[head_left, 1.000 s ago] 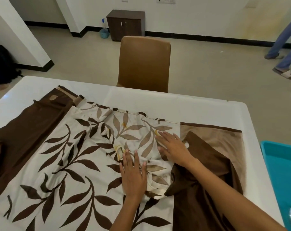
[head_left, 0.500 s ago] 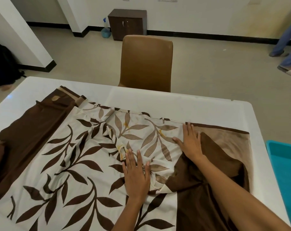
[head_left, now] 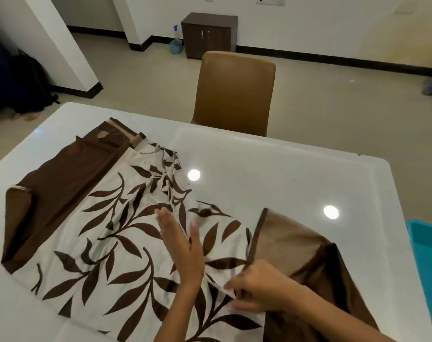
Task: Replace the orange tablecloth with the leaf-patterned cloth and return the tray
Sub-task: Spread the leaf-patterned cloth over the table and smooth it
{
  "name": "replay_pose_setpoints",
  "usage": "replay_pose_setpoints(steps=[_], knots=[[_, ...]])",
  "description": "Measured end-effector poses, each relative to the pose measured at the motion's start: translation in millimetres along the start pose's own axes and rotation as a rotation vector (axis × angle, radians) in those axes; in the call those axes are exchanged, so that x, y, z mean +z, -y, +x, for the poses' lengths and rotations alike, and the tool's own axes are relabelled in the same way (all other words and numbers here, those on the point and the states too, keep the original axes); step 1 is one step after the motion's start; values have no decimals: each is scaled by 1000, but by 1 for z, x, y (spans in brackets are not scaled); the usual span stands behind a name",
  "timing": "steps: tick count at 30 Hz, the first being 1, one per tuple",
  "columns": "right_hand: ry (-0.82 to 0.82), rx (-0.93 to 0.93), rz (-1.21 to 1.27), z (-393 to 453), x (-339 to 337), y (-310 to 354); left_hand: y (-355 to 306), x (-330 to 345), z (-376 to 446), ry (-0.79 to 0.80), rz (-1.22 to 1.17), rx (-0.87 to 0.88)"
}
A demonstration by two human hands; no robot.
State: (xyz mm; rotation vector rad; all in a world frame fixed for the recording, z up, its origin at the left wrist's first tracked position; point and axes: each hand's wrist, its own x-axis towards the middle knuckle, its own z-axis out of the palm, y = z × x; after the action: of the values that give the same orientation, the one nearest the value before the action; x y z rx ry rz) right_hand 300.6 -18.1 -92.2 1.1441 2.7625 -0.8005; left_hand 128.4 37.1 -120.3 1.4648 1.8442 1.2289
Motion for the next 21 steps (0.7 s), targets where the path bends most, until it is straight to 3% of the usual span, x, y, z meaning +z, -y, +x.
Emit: replay_pose_setpoints(steps=[2,4,5,8,10,15,21], knots=[[-346,106,104,5,-2,0,11,-5,-2,78,244,114],[-699,248,91,18,-6,-13,25,3,-10,215,428,120],[-747,312,56,25,-8,-21,32,8,-16,268,482,86],[-378,342,-51,37,15,-47,45,21,-32,301,561,-6],[-255,338,-105,32,34,-61,49,25,-37,269,603,7],[-347,513,-99,11,53,-70,43,40,-31,312,611,182],[-525,888,-10,-50,73,-71,9,119,-7,604,539,486]])
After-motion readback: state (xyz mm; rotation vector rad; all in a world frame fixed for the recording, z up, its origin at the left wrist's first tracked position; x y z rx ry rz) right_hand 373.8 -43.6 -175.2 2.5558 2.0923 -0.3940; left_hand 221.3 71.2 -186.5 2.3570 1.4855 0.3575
